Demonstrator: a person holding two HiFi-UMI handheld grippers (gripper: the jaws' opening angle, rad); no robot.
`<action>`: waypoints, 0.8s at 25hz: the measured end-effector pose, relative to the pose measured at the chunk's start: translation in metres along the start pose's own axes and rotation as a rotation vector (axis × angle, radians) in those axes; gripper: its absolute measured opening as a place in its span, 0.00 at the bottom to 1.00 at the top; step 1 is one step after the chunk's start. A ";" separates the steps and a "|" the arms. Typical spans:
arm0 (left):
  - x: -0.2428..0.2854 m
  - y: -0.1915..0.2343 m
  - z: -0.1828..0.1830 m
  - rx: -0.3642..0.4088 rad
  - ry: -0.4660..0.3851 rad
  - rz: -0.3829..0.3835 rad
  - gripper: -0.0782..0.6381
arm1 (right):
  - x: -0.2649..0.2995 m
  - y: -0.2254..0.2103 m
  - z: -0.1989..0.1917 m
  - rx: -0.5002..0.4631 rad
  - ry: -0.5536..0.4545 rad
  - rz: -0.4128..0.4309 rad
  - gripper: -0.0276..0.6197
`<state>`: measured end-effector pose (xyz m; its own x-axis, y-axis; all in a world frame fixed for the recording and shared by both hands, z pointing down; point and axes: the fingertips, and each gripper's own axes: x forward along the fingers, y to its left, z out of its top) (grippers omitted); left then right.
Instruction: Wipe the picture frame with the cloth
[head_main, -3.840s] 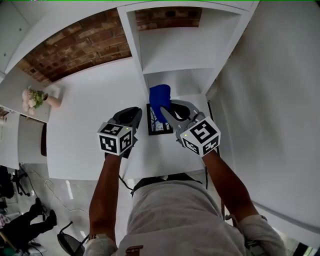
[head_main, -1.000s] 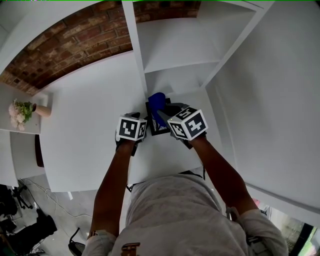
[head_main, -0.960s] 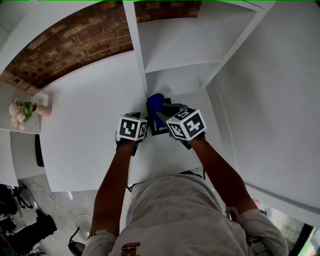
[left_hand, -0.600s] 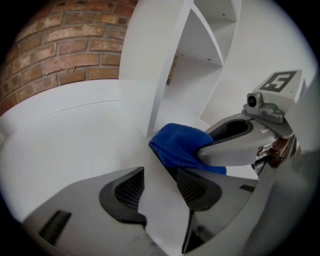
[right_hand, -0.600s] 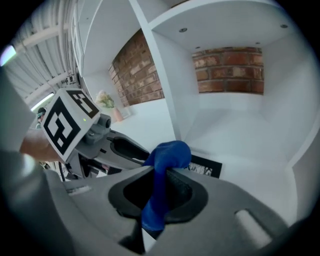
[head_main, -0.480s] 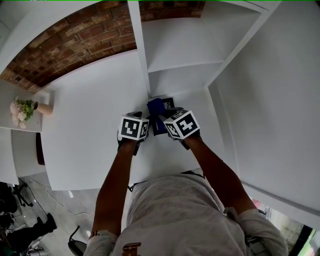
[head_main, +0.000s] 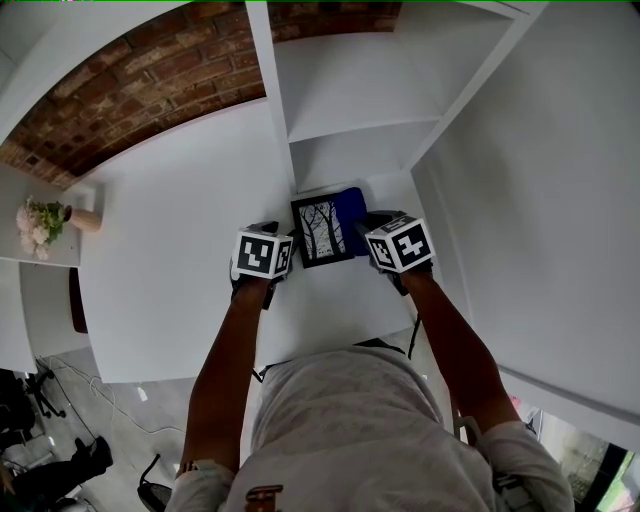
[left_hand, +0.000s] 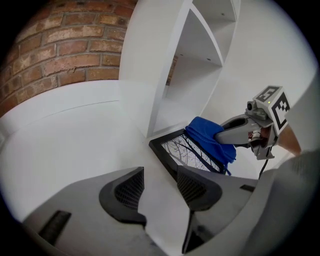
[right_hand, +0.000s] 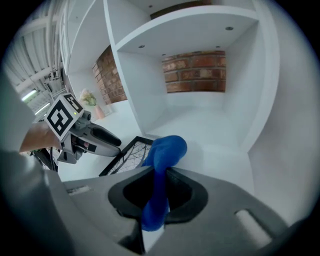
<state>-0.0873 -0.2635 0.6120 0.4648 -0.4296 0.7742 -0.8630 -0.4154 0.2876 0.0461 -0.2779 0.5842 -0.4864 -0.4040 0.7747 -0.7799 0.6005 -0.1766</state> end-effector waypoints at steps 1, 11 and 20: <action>0.000 0.000 0.000 0.001 0.001 0.000 0.39 | -0.003 -0.004 -0.001 0.003 -0.002 -0.009 0.12; 0.000 0.000 0.000 0.000 -0.001 0.000 0.39 | -0.036 0.038 0.020 -0.022 -0.111 0.035 0.12; -0.001 -0.001 0.001 0.001 -0.002 0.000 0.39 | -0.012 0.103 0.020 0.002 -0.105 0.158 0.12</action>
<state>-0.0865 -0.2633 0.6103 0.4649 -0.4314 0.7731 -0.8628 -0.4164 0.2865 -0.0358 -0.2251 0.5443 -0.6411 -0.3743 0.6700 -0.6913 0.6609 -0.2922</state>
